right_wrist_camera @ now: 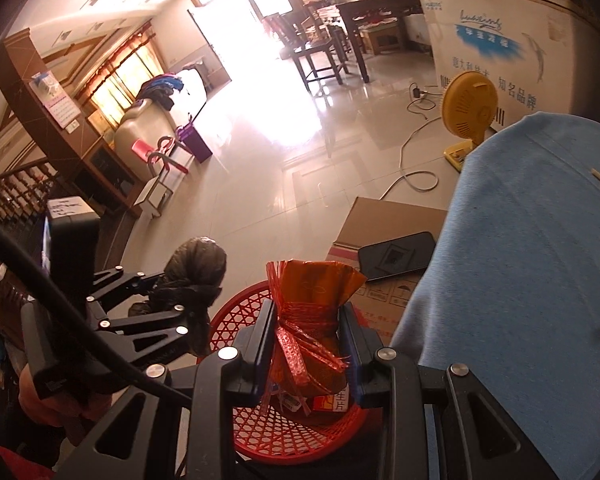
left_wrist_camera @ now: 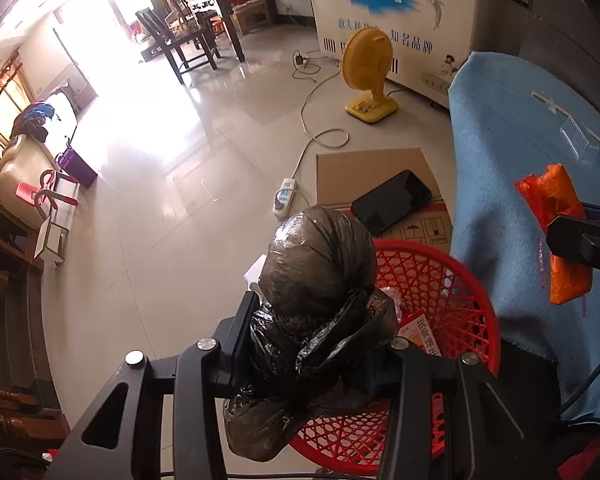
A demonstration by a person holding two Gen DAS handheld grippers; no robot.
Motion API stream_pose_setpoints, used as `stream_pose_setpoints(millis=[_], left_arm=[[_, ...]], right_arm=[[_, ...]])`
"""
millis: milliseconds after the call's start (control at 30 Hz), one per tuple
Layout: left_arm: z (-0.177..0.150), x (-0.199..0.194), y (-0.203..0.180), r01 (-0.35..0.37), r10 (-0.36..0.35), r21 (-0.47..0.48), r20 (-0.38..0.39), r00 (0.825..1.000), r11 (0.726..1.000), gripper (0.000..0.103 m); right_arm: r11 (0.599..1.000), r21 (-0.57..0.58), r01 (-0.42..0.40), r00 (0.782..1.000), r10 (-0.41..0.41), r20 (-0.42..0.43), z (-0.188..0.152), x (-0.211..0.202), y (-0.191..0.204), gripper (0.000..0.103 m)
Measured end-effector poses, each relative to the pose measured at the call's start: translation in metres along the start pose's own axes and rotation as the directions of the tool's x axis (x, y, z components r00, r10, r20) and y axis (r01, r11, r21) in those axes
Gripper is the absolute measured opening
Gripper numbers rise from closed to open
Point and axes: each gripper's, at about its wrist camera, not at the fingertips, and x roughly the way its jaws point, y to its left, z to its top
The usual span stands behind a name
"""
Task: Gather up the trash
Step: 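Carry the orange and black bags in both tools over the red basket, then open both tools to drop the orange and black bags into the basket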
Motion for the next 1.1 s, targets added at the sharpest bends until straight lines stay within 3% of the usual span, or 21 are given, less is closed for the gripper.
stream_pose_setpoints(millis=[700, 1100], left_arm=[[-0.015, 0.035, 0.005, 0.015, -0.016, -0.007, -0.096, 0.995, 1.000, 0.046], [-0.040, 0.061, -0.013, 0.035, -0.019, 0.066, -0.221, 0.975, 0.997, 0.047]], right_arm=[[1.000, -0.022, -0.016, 0.995, 0.014, -0.096, 0.000, 0.045, 0.009, 0.033], [1.000, -0.006, -0.012, 0.980, 0.010, -0.200, -0.010, 0.072, 0.001, 0.033]])
